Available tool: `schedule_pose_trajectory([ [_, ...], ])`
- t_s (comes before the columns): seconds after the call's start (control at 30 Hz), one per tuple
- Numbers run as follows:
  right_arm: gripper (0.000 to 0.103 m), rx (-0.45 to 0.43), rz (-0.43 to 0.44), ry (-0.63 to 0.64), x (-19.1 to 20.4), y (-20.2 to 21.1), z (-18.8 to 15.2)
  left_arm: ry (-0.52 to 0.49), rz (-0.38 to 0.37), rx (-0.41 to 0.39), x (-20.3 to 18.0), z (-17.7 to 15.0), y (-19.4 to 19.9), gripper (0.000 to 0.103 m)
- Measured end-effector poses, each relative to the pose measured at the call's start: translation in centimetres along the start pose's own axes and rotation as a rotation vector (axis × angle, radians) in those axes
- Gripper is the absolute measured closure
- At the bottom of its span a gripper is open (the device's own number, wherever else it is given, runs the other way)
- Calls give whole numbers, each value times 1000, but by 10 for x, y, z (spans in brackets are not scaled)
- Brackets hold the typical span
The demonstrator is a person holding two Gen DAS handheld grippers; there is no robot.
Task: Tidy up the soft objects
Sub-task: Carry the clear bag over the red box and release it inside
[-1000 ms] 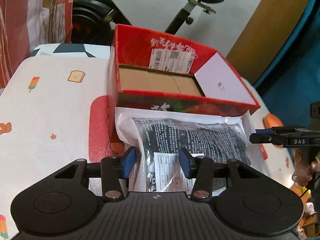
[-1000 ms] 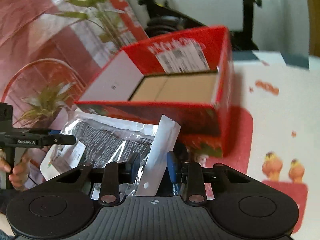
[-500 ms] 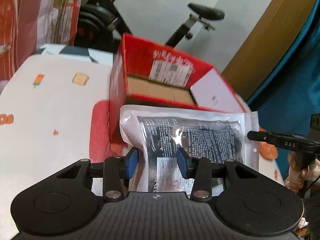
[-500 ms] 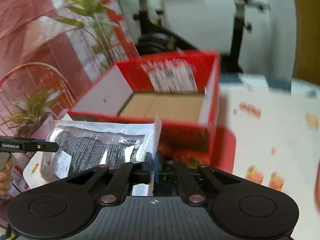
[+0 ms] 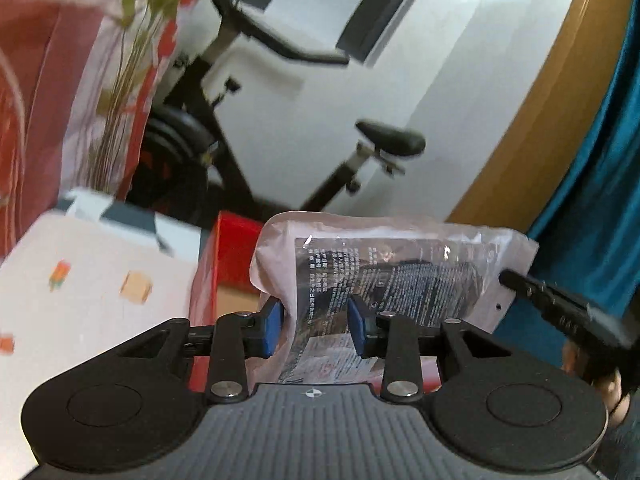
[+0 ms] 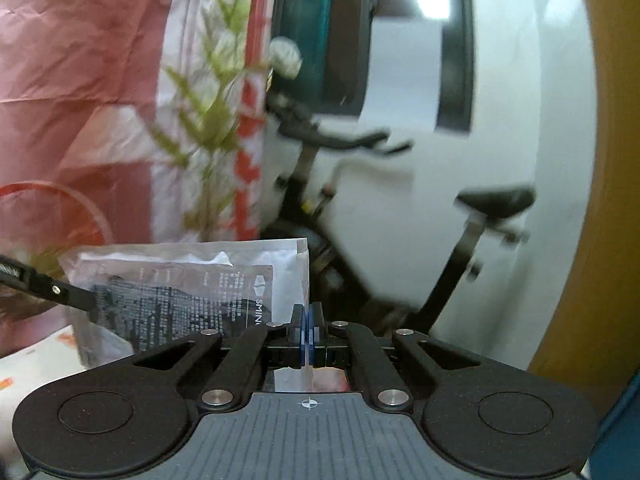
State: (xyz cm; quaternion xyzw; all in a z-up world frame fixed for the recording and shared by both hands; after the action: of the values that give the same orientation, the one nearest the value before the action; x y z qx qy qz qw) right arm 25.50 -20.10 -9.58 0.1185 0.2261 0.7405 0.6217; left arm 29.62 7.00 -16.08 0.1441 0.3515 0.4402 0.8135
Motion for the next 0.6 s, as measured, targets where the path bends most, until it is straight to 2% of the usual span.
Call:
schedule_pose_trajectory([
  [0.1,102,-59,-72,14,-3,-10,2,-40,15,-59,-8,17,-14,66],
  [0.17,101,-64,-99,8,-7,-21,-4,-35,18,-48,-7,22,-29,66],
  [0.33,101,21,-95,-38,-11,-48,-47,-42,43,-6,1,15,-61,66],
  [0.43,101,78,-75,-67,-13,-57,-73,-21,5,23,7,13,-61,66],
  [0.6,101,88,-58,-141,-23,-55,-87,-29,-57,44,5,13,-53,66],
])
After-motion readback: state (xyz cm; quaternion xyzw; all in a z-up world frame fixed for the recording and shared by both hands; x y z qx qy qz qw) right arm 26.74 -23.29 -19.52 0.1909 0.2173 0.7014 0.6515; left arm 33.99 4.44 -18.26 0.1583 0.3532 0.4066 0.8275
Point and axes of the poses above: each gripper's, at about its wrist camera, not at the fingertips, and y roughly against the way its jaws point, x to its left, z to its top, the point moved 2 cm from there along -y, roughly the way its jaws point, and after that the axes turned 11 degrees about x, right-handed, at the moved point
